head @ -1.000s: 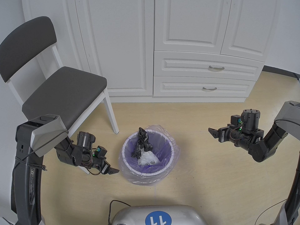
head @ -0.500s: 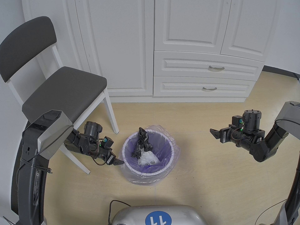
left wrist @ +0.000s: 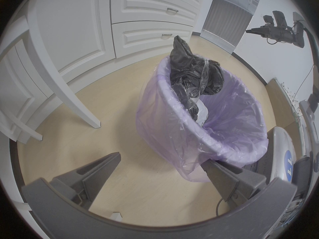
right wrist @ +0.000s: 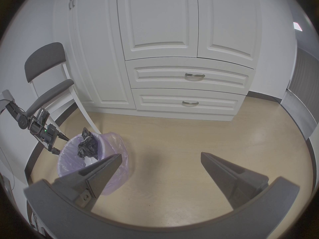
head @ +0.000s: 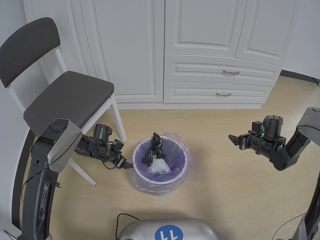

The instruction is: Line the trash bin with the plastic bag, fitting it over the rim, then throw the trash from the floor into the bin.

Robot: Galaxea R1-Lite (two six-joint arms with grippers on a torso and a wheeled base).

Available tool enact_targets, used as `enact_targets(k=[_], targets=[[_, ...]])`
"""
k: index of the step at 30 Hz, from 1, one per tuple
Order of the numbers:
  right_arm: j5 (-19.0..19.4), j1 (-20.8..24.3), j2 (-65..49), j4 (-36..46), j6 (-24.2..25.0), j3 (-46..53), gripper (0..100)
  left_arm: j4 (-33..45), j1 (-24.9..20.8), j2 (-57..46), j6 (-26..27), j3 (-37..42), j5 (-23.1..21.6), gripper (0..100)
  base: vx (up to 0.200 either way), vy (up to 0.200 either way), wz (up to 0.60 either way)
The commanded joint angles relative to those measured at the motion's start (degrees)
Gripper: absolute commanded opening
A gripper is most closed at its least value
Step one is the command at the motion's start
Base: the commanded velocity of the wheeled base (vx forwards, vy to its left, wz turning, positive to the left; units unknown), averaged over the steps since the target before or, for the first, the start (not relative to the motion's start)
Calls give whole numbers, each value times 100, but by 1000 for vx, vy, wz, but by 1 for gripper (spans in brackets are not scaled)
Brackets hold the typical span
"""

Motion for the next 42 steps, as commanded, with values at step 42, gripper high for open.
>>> enact_targets(k=[42], targets=[[327, 18, 583, -400, -424, 250, 100, 490, 336, -43, 61, 115, 190, 100, 0, 0, 0]])
